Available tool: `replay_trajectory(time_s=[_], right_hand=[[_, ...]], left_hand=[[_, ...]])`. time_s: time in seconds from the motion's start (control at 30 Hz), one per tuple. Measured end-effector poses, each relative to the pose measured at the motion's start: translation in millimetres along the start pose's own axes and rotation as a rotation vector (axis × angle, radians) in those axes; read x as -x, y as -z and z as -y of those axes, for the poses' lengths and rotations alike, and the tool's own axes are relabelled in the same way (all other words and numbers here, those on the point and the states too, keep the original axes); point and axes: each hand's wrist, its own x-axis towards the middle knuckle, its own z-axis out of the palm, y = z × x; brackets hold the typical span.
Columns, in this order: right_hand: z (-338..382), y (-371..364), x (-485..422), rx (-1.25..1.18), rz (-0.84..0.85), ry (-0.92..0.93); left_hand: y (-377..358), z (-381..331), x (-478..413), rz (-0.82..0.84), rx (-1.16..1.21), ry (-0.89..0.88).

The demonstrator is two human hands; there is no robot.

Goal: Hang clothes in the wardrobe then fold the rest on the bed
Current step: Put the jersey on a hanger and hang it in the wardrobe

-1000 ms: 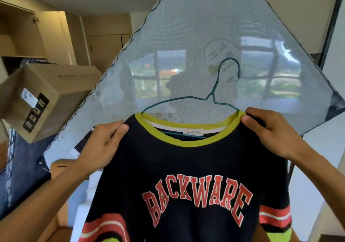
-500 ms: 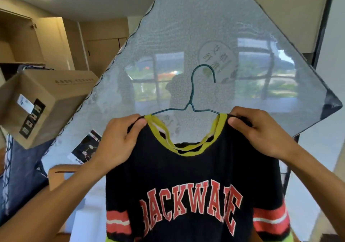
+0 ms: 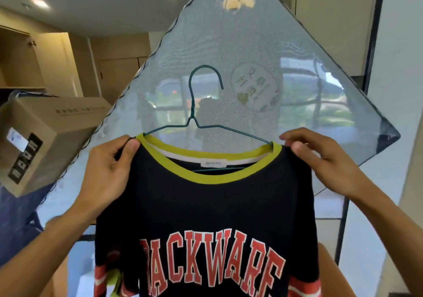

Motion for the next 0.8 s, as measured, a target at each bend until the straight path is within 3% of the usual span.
replay_trajectory(time_s=[0.13, 0.23, 0.37, 0.8], right_hand=[[20, -21, -17, 0.159, 0.100, 0.103], [23, -32, -25, 0.145, 0.024, 0.127], [22, -49, -34, 0.063, -0.077, 0.150], [75, -134, -68, -0.119, -0.051, 0.197]], left_hand=[[-1, 3, 4, 0.034, 0.035, 0.009], [10, 16, 8, 0.071, 0.056, 0.034], [33, 22, 22, 0.048, -0.066, 0.031], [153, 51, 104, -0.122, -0.469, 0.116]])
